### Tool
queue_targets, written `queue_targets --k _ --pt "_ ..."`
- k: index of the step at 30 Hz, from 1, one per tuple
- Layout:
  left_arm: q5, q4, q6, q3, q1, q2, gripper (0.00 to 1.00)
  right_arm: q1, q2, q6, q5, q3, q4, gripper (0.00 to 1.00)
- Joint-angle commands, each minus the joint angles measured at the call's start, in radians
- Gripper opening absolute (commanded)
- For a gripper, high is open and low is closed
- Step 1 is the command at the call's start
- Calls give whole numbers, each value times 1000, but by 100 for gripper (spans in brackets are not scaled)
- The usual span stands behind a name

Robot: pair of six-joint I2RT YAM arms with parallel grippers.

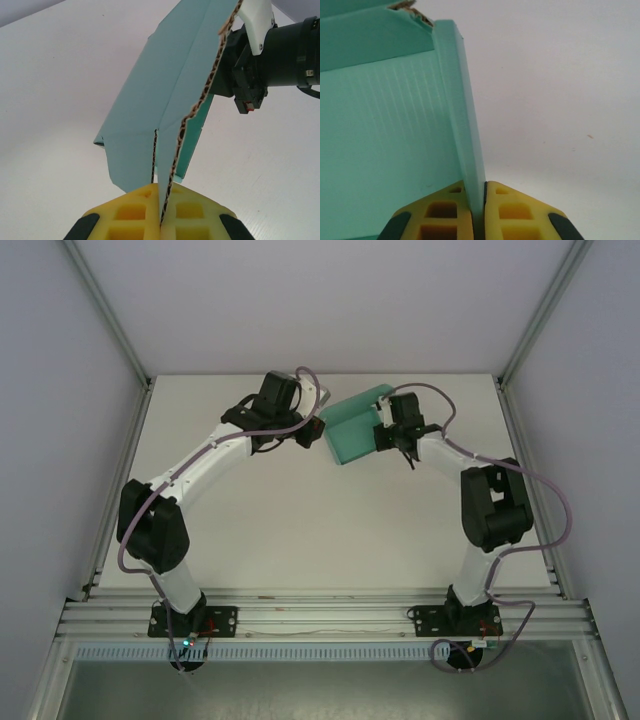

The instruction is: Assemble paper box

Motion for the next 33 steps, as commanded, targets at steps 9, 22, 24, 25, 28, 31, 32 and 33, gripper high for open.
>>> queue_targets --k 9,22,24,25,28,31,32,33 --pt "-18 -12 -34 42 13 -29 0 71 225 71 788 167 -237 1" --pt "-90 9 -54 28 18 9 73 70 111 48 403 117 -233 1" --pt "-62 21 -28 21 22 18 92 67 103 56 309 138 -295 0" --pt "-54 31 -18 21 22 22 98 67 97 54 275 143 -313 0" --pt "-1 57 20 21 22 36 100 69 73 55 183 135 -338 0" --pt "-18 72 39 39 22 66 100 69 43 52 92 104 -326 0" --pt "-20 58 62 59 22 82 100 69 32 43 59 91 -320 0" --pt "-14 49 80 75 21 96 100 68 24 38 43 82 -315 0"
